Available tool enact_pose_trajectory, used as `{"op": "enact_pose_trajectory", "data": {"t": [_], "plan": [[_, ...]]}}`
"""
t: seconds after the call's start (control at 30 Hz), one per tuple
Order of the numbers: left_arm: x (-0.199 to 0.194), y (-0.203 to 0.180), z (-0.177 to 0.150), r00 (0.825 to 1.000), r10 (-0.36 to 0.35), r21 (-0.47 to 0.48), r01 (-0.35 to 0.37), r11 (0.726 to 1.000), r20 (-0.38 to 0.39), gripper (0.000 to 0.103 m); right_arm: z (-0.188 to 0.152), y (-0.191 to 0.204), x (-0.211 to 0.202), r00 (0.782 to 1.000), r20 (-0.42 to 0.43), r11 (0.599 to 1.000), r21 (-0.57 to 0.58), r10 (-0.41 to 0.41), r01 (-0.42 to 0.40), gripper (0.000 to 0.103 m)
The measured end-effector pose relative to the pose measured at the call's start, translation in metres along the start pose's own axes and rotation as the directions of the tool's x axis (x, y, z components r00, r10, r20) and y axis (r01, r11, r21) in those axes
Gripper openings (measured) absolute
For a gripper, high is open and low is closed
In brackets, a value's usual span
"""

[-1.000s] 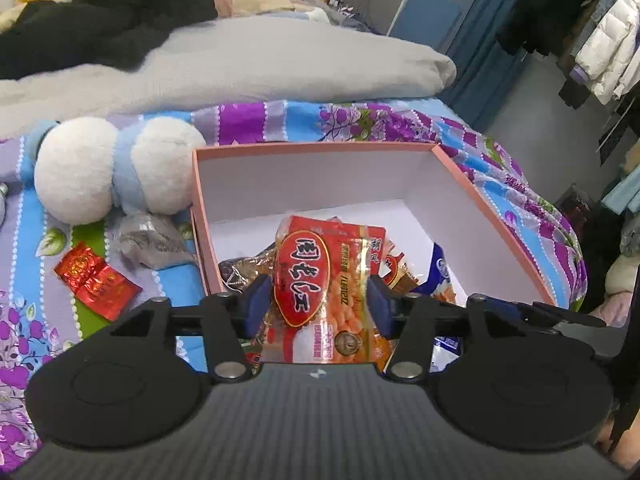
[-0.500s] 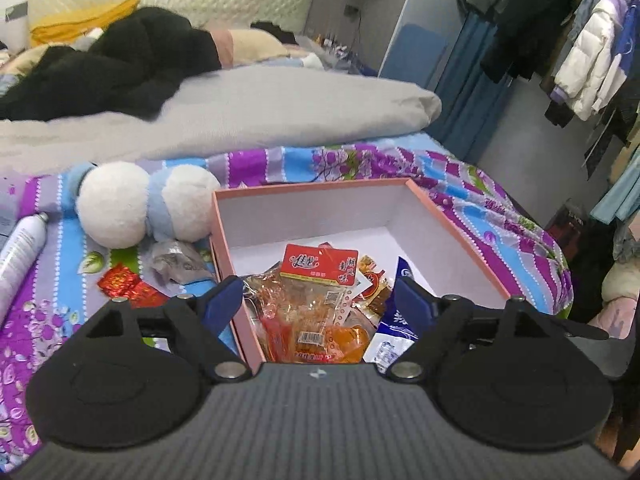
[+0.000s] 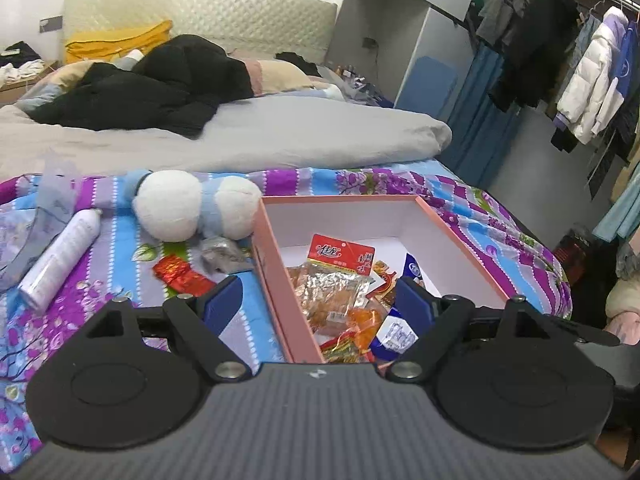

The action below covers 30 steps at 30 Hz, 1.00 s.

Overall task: Organize snacks
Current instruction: 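Withdraw both open grippers from the box toward the plush toy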

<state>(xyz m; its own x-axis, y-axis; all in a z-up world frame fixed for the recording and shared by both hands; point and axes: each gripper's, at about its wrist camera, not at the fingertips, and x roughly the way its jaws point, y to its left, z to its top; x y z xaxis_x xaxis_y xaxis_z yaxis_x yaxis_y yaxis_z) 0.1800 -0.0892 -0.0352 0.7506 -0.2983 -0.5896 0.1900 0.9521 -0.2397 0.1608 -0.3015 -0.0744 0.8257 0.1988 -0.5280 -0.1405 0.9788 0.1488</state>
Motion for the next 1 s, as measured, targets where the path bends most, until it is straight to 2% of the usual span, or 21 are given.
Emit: {"op": "enact_pose_trajectory", "data": {"t": [0.3, 0.53, 0.8, 1.0], "plan": [[-0.044, 0.014, -0.028, 0.999, 0.04, -0.007, -0.04, 0.999, 0.024, 0.086, -0.02, 0.028, -0.022, 0.999, 0.011, 0.998, -0.045, 0.047, -0.046, 0.059], [-0.067, 0.029, -0.053, 0.998, 0.056, -0.028, -0.056, 0.998, 0.006, 0.086, -0.041, 0.051, -0.03, 0.996, -0.004, 0.994, -0.074, 0.085, -0.085, 0.059], [-0.069, 0.047, -0.075, 0.996, 0.081, -0.059, -0.083, 0.995, -0.036, 0.086, -0.075, 0.075, -0.024, 0.99, -0.072, 0.986, -0.102, 0.124, -0.131, 0.059], [-0.062, 0.061, -0.079, 0.994, 0.094, -0.075, -0.098, 0.992, -0.051, 0.086, -0.084, 0.094, -0.022, 0.989, -0.063, 0.981, -0.136, 0.13, -0.138, 0.059]]}}
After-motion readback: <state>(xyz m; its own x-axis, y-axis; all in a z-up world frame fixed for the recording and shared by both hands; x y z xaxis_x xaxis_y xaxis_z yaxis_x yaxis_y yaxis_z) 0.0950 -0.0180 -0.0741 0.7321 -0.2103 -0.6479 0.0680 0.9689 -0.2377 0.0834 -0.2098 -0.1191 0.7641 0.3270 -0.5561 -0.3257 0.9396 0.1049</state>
